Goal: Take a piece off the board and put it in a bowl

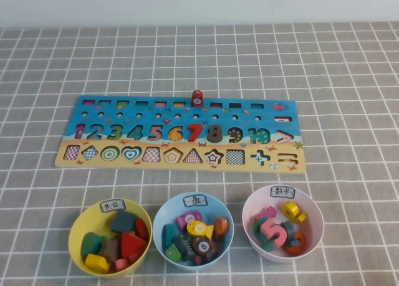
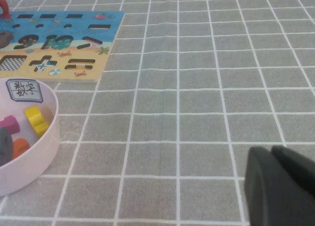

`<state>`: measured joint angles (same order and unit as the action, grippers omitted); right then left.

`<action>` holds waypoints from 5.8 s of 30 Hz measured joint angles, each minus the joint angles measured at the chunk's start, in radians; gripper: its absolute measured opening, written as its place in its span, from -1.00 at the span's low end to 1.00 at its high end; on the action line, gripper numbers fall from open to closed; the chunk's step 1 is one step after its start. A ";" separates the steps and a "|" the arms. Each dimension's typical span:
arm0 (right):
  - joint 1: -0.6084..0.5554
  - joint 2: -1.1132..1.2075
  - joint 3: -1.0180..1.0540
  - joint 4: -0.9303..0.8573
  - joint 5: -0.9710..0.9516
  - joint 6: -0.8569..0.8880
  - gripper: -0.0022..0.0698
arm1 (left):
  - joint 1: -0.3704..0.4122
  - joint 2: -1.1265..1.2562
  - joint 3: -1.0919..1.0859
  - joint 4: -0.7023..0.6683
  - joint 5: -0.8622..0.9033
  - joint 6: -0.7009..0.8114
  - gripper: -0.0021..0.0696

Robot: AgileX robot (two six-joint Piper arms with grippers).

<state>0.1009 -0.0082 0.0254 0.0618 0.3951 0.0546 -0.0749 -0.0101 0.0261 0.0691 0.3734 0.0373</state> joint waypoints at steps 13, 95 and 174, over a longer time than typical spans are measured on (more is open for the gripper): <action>0.000 0.000 0.000 0.000 0.000 0.000 -0.99 | 0.000 0.000 0.000 0.000 0.000 0.000 -0.96; 0.000 0.000 0.000 0.000 0.000 0.000 -0.99 | -0.071 1.371 -1.213 -0.389 0.349 0.183 -0.96; 0.000 0.000 0.000 0.000 0.000 0.000 -0.99 | -0.396 2.434 -2.245 -0.147 0.445 -0.001 -0.06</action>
<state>0.1009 -0.0082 0.0254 0.0618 0.3951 0.0546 -0.4713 2.4235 -2.2192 -0.0780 0.8185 0.0361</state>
